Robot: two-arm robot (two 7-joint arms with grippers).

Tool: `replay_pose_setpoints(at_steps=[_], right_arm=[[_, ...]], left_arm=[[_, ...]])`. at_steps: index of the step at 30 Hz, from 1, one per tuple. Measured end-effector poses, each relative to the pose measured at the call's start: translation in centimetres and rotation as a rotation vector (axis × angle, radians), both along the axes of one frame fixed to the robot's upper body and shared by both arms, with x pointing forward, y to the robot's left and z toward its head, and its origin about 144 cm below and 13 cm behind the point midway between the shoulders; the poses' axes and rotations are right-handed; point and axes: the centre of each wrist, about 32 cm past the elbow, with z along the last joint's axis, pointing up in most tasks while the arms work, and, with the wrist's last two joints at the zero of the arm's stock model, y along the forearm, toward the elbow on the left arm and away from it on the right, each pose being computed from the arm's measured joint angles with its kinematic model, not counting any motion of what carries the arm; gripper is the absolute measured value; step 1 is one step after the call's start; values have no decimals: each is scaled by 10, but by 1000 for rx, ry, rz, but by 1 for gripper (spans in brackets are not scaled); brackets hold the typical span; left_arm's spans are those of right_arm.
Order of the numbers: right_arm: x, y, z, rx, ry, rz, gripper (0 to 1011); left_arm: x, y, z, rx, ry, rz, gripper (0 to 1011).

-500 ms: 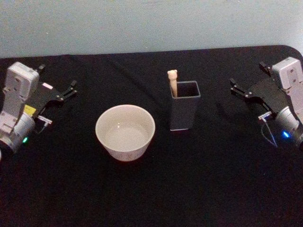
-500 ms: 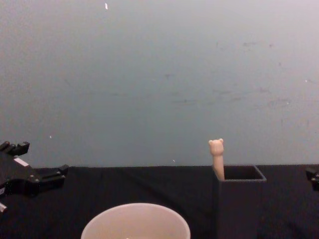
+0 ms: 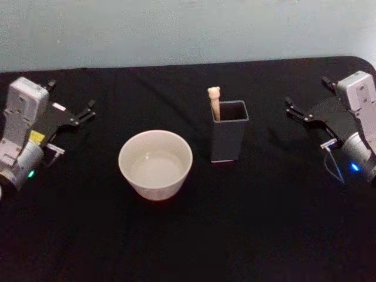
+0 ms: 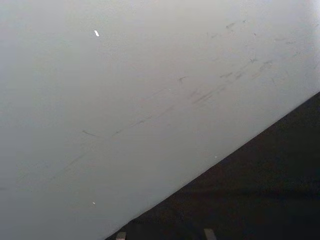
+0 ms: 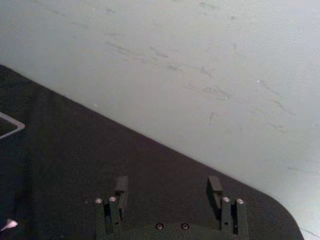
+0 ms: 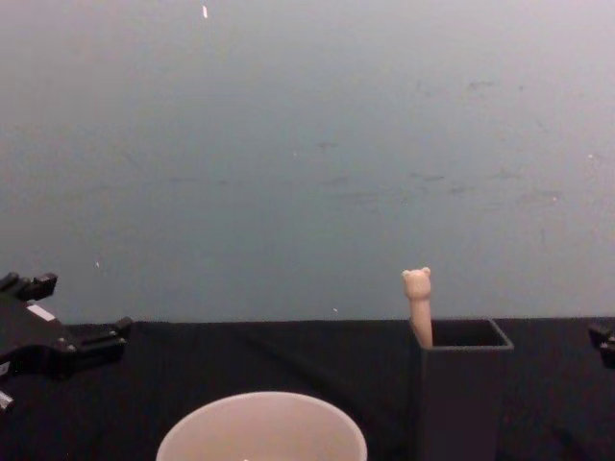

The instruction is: Pick up the stirring spoon with one hand, stir inside the cup, then place it back in its original position.

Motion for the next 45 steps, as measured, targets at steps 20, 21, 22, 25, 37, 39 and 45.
replay_pose_setpoints(at_steps=[20,21,22,25,37,39,45], right_arm=[[0,0,0,0,0,0,1000],[0,0,0,0,0,0,1002],[0,0,0,0,0,0,1002],[0,0,0,0,0,0,1002],[0,0,0,0,0,0,1000],[0,0,0,0,0,0,1002],[0,0,0,0,0,0,1002]], left_arm=[[0,0,0,0,0,0,1001],[0,0,0,0,0,0,1001],[0,0,0,0,0,0,1001],[0,0,0,0,0,0,1001],[0,0,0,0,0,0,1001],[0,0,0,0,0,0,1001],[0,0,0,0,0,0,1001]])
